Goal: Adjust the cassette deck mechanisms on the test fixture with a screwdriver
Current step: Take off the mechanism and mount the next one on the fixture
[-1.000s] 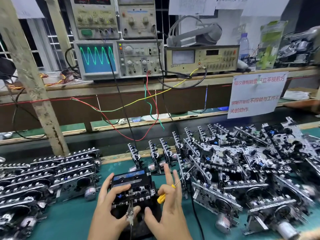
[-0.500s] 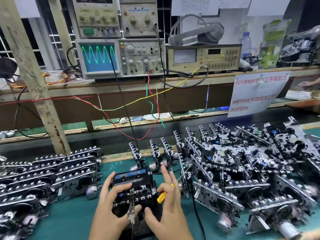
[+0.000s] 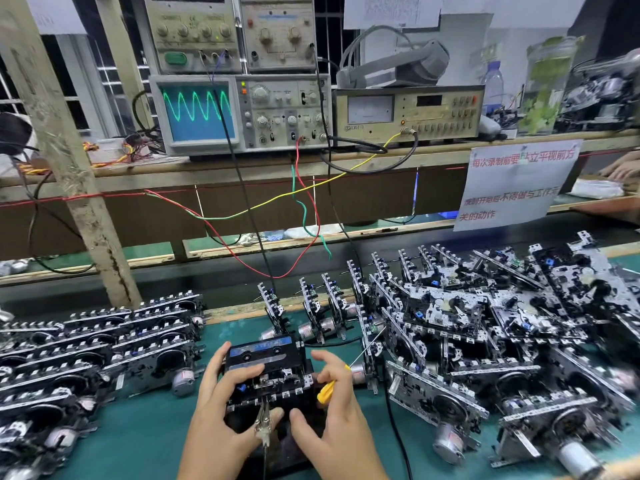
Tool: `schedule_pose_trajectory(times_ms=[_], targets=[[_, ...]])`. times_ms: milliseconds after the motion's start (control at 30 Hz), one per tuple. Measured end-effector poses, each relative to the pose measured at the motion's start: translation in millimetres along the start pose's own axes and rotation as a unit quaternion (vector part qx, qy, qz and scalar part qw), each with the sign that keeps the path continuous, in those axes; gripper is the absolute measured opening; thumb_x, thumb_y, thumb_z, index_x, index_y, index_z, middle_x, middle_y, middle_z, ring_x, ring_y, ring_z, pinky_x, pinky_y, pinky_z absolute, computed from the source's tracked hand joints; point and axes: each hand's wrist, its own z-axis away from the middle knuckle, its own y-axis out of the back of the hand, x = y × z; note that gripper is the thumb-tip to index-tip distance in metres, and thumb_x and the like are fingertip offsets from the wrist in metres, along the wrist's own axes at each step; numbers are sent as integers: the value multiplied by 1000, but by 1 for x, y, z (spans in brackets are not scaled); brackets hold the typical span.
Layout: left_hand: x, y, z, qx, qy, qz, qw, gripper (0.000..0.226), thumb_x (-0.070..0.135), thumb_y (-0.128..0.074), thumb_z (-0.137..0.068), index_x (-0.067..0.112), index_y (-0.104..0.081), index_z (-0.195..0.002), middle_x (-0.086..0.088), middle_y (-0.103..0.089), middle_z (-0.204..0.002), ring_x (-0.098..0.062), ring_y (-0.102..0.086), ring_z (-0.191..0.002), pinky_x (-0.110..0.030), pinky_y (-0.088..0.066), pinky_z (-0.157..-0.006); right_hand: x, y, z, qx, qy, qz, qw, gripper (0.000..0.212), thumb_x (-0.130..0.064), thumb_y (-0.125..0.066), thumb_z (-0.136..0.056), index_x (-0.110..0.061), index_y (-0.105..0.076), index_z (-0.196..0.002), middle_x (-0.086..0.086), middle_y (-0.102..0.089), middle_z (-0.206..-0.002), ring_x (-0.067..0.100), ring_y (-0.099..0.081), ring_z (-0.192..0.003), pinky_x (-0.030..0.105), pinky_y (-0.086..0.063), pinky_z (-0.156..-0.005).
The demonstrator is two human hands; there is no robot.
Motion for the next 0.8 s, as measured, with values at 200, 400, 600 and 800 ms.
schedule_pose_trajectory(times_ms=[200,400,600,800], targets=[[-1,0,1,4,4,-2,1000,65,20,-94,-63,58,-64,-107,34,-27,-154,20,-32,-132,-32,-37,-103,0,1,-2,-13,-29,4,999,43,-54,-55,-80,-38,-26,-107,-29,-32,-138,0,-48,-109,16,-41,-81],[2,0,1,-1,4,-2,1000,65,20,-93,-65,59,-63,-107,32,-27,-155,23,-29,-132,-31,-34,-104,1,2,0,-50,-86,-13,995,43,-65,-52,-77,-52,-22,-106,-23,-51,-118,-2,-49,-105,11,-39,-81],[0,1,1,-3,5,-6,1000,64,21,-93,-65,58,-63,-108,33,-26,-155,23,-28,-132,-32,-34,-104,-1,4,-1,-68,-106,-17,992,42,-68,-48,-76,-49,-22,-101,-18,-54,-116,2,-52,-103,13,-40,-81],[-3,1,0,-6,1,-17,1000,64,24,-93,-66,60,-62,-109,35,-24,-155,22,-25,-135,-34,-33,-105,-4,5,-1,-73,-102,-24,992,40,-67,-49,-77,-47,-22,-99,-16,-53,-116,5,-53,-102,18,-44,-83]])
